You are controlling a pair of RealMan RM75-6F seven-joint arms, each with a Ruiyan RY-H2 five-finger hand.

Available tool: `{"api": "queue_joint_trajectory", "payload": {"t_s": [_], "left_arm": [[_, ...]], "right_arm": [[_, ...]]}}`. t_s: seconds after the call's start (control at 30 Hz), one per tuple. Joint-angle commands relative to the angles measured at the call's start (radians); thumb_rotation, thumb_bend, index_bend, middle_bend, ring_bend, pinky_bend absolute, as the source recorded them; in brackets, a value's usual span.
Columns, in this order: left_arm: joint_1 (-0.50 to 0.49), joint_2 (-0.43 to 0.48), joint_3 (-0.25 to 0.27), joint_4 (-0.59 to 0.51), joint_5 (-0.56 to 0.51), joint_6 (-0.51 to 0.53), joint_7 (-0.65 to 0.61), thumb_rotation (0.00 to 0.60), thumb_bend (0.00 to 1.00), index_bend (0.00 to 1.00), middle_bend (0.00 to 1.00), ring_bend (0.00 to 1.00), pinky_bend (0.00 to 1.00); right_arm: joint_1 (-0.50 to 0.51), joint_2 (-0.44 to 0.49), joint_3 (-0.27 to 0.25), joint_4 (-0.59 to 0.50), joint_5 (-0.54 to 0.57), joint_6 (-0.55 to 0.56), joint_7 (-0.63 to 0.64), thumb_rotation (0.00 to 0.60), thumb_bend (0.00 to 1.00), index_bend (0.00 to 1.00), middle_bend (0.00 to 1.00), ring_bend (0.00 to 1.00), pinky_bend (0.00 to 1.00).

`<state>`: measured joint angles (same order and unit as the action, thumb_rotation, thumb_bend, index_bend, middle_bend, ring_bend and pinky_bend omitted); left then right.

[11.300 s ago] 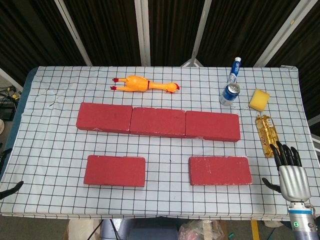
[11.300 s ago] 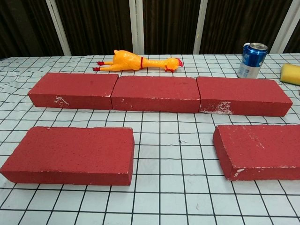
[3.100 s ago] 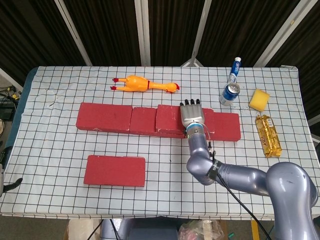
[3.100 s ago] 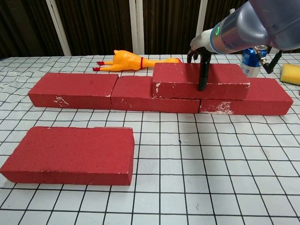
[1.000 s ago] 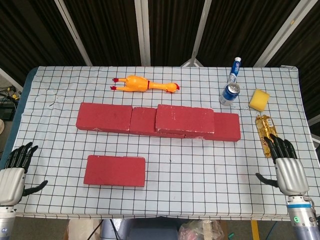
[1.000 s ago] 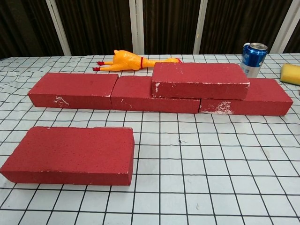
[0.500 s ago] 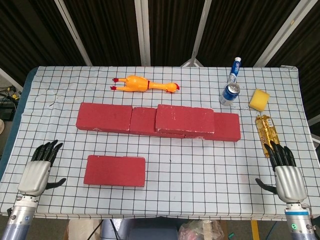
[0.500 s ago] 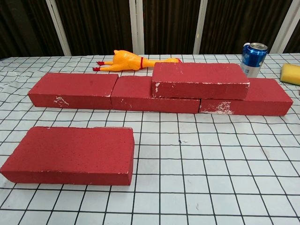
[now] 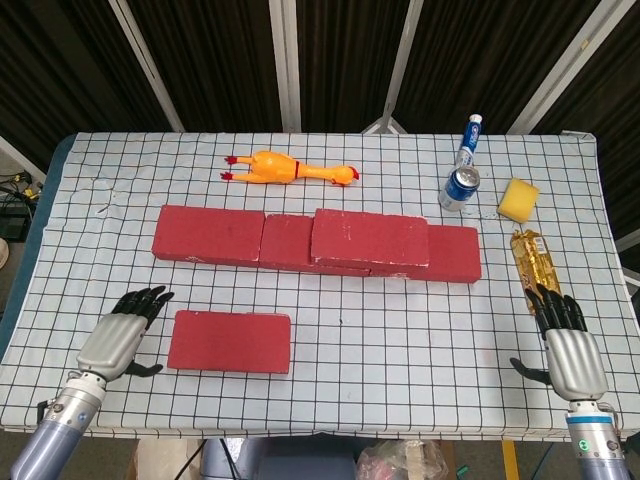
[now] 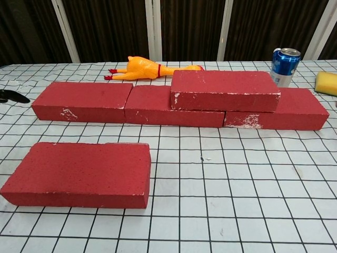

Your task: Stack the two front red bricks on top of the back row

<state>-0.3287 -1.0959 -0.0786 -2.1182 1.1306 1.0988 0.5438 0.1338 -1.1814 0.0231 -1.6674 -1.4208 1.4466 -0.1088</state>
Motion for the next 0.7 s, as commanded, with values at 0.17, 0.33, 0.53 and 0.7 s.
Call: {"api": "queue_joint_trajectory", "payload": {"t_s": [0.17,0.33,0.53,0.7], "left_arm": [[-0.086,-0.070,-0.002,0.018,-0.114,-0.021,0.070,0.600,0.00,0.05,0.00,0.00,0.04],[-0.121,-0.099,0.013,0.034,-0.127,-0.044,0.072,0.600,0.00,0.05,0.00,0.00,0.04],[-0.161,-0.143,0.026,0.048,-0.154,-0.049,0.099,0.600,0.00,0.05,0.00,0.00,0.04],[-0.191,-0.184,0.037,0.065,-0.192,-0.038,0.136,0.600,0.00,0.05,0.00,0.00,0.04]], "right_arm": [[-0.002,-0.001,0.007,-0.001,0.000,-0.009,0.003,0.600,0.16,0.01,0.00,0.00,0.00],[-0.003,-0.001,0.015,-0.002,0.011,-0.019,0.002,0.600,0.16,0.01,0.00,0.00,0.00],[-0.006,0.003,0.021,-0.005,0.014,-0.025,0.006,0.600,0.16,0.01,0.00,0.00,0.00],[-0.007,0.004,0.025,-0.004,0.016,-0.030,0.011,0.600,0.16,0.01,0.00,0.00,0.00]]}}
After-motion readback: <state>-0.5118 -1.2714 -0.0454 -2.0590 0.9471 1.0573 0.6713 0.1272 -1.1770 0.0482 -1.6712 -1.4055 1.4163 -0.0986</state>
